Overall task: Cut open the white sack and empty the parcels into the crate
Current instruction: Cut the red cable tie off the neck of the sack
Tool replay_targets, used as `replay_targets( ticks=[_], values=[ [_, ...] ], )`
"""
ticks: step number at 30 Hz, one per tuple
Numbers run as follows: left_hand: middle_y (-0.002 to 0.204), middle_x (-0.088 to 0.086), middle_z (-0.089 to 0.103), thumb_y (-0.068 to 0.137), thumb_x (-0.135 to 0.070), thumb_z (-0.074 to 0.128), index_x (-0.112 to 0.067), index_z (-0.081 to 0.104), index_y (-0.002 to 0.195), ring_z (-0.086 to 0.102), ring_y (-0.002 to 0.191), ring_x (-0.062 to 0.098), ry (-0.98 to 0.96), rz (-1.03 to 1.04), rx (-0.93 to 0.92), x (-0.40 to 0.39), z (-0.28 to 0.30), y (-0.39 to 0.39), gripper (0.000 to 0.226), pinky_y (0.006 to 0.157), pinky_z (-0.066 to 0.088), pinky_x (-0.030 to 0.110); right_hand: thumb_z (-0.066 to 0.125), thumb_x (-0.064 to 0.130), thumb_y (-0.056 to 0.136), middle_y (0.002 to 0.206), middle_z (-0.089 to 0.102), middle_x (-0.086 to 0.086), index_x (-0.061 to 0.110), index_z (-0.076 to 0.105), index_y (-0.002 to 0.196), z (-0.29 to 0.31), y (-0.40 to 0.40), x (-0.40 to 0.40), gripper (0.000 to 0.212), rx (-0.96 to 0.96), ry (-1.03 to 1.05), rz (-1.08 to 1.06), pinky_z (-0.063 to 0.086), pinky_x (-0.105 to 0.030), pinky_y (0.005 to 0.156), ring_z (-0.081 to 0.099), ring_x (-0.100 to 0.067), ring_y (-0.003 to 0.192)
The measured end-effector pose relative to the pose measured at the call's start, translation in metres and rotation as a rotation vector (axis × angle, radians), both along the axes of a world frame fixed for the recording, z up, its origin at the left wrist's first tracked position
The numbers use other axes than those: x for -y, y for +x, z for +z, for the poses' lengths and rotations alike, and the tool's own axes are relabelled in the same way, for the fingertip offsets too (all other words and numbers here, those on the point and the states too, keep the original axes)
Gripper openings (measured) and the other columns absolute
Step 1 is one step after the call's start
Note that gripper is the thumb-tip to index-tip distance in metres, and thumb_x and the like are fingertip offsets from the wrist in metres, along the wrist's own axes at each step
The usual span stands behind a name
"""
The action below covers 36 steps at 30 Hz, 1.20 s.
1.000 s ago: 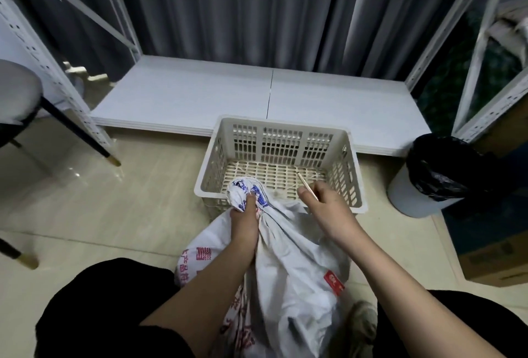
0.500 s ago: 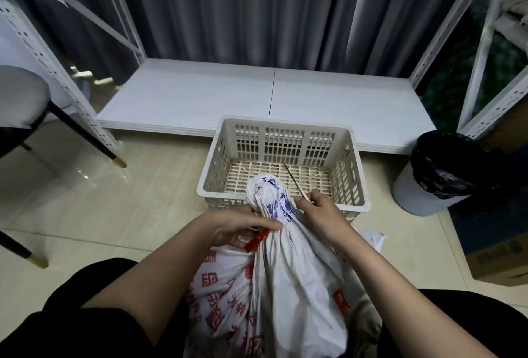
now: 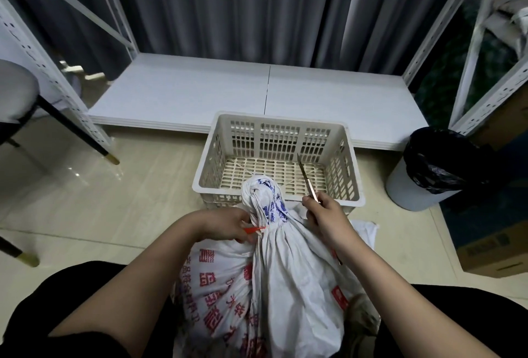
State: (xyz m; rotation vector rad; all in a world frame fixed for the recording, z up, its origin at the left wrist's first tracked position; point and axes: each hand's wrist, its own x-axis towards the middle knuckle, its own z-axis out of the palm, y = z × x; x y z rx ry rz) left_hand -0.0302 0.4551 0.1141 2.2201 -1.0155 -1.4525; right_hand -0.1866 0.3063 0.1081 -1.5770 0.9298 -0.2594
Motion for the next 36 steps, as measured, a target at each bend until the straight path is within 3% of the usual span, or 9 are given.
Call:
replay_targets(
  ticks=[3, 7, 12, 16, 19, 24, 26, 32, 36],
  values=[
    [0.116, 0.012, 0.065, 0.090, -0.023, 0.052, -0.006, 0.055, 0.116, 0.060, 0.108, 0.029, 0.093, -0.131, 0.301, 0.001, 0.000, -0.005, 0.032, 0.083, 0.043, 0.030, 0.053, 0.017, 0.095, 0.058, 0.045, 0.000, 0.009, 0.053, 0.089, 0.001, -0.005, 0.000, 0.010, 0.017, 0.010, -0.055, 0.029, -0.009, 0.038, 0.038, 0.001, 0.036],
    [0.119, 0.007, 0.061, 0.094, -0.019, 0.040, -0.011, 0.055, 0.112, 0.058, 0.110, 0.026, 0.100, -0.198, 0.837, -0.003, 0.003, -0.014, 0.024, 0.077, 0.036, 0.028, 0.059, 0.011, 0.090, 0.067, 0.054, -0.002, 0.011, 0.054, 0.088, 0.008, -0.016, 0.003, 0.006, 0.037, -0.114, -0.154, 0.035, -0.010, 0.043, 0.046, -0.010, 0.053],
    [0.107, 0.009, 0.065, 0.096, -0.031, 0.041, -0.013, 0.058, 0.101, 0.060, 0.093, 0.027, 0.019, 0.020, 0.787, -0.003, 0.021, -0.008, 0.026, 0.069, 0.038, 0.027, 0.064, 0.017, 0.085, 0.067, 0.048, 0.000, 0.014, 0.044, 0.077, 0.010, -0.045, 0.032, 0.021, -0.220, -0.400, -0.248, 0.033, -0.033, 0.056, 0.045, -0.020, 0.065],
    [0.105, 0.005, 0.068, 0.097, -0.029, 0.045, -0.015, 0.060, 0.107, 0.066, 0.098, 0.029, 0.022, 0.060, 1.179, -0.003, 0.049, -0.012, 0.023, 0.067, 0.039, 0.028, 0.068, 0.024, 0.082, 0.093, 0.051, -0.009, 0.007, 0.045, 0.092, 0.001, -0.071, 0.047, 0.030, -0.364, -0.347, -0.235, 0.036, -0.033, 0.065, 0.048, -0.024, 0.080],
    [0.108, 0.006, 0.069, 0.095, -0.017, 0.044, -0.014, 0.059, 0.110, 0.067, 0.099, 0.028, 0.025, 0.028, 1.291, -0.001, 0.064, -0.011, 0.021, 0.076, 0.043, 0.029, 0.068, 0.022, 0.081, 0.099, 0.045, -0.011, 0.006, 0.043, 0.093, 0.000, -0.086, 0.050, 0.032, -0.416, -0.308, -0.186, 0.036, -0.033, 0.064, 0.045, -0.023, 0.079],
    [0.104, 0.007, 0.070, 0.091, -0.016, 0.044, -0.020, 0.055, 0.113, 0.064, 0.098, 0.033, -0.176, 0.191, 1.059, -0.003, 0.075, -0.009, 0.024, 0.078, 0.047, 0.036, 0.067, 0.032, 0.081, 0.097, 0.049, -0.009, 0.006, 0.040, 0.100, 0.005, -0.102, 0.056, 0.042, -0.537, -0.266, -0.158, 0.045, -0.036, 0.066, 0.057, -0.031, 0.082],
    [0.097, 0.006, 0.071, 0.088, -0.013, 0.044, -0.023, 0.052, 0.102, 0.065, 0.092, 0.033, -0.259, 0.232, 0.929, 0.000, 0.079, -0.014, 0.019, 0.075, 0.049, 0.037, 0.067, 0.030, 0.081, 0.087, 0.051, -0.006, 0.007, 0.039, 0.102, 0.010, -0.104, 0.055, 0.042, -0.512, -0.165, -0.118, 0.041, -0.031, 0.055, 0.055, -0.025, 0.071],
    [0.077, -0.008, 0.054, 0.093, -0.008, 0.042, -0.023, 0.041, 0.090, 0.056, 0.067, 0.012, -0.363, 0.041, 0.669, 0.033, 0.087, -0.056, 0.016, 0.053, 0.038, 0.027, 0.067, 0.009, 0.083, 0.067, 0.049, -0.003, 0.015, 0.040, 0.080, 0.023, -0.083, 0.042, 0.028, -0.212, -0.159, -0.120, 0.033, -0.022, 0.042, 0.045, -0.015, 0.053],
    [0.079, -0.006, 0.057, 0.091, -0.024, 0.048, -0.020, 0.051, 0.087, 0.056, 0.079, 0.022, -0.399, -0.018, 0.560, 0.055, 0.086, -0.080, 0.006, 0.061, 0.039, 0.030, 0.069, 0.006, 0.083, 0.052, 0.044, -0.002, 0.018, 0.037, 0.077, 0.044, -0.060, 0.040, 0.035, -0.006, 0.013, -0.157, 0.030, -0.018, 0.033, 0.039, -0.007, 0.035]
  ],
)
